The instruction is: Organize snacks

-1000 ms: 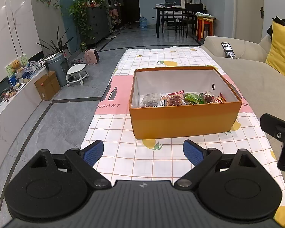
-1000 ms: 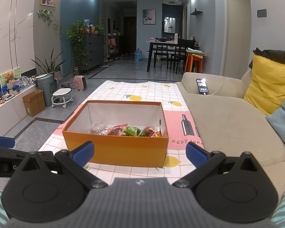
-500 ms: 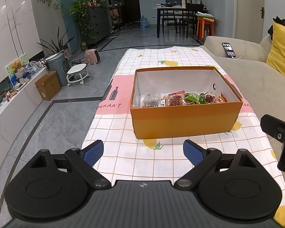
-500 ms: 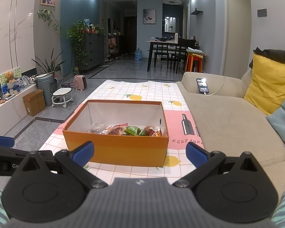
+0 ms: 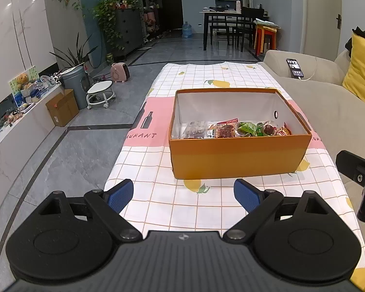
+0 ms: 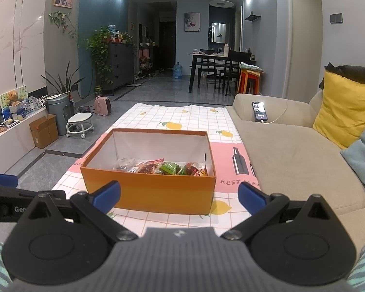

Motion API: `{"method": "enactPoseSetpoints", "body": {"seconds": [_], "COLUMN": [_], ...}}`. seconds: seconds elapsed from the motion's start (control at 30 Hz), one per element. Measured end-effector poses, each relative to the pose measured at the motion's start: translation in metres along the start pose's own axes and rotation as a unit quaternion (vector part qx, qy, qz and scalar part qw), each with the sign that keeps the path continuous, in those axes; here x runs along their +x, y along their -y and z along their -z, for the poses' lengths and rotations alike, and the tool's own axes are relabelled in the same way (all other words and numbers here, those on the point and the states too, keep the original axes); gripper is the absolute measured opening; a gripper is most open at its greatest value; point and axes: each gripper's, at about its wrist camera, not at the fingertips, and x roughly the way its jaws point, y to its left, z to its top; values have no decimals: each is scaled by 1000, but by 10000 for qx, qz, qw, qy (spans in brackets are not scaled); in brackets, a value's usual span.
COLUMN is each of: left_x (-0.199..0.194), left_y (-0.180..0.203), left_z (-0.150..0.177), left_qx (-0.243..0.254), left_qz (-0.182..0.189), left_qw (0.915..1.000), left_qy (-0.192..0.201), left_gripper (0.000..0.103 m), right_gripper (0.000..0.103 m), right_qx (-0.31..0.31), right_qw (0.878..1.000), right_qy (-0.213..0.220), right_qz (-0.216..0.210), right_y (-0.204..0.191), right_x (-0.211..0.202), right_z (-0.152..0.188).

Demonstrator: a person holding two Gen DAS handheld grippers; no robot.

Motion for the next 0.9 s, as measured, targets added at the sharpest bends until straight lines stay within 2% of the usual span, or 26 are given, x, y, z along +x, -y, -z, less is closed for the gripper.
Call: {"method": "enactPoseSetpoints", "body": {"seconds": [0.9], "left_x": [2], "left_y": [-1], "left_z": [-1], "left_qx": [-41], "left_qz": [90], "left_qw": [9999], "left_qy": [-53], "left_gripper": [103], "right_gripper": [99], "right_qx": [3], "right_qw": [9999], "right_qy": [-131], "right_qz": [-8], "right_y": [5], "right_x": [6], "right_z": [1]}}
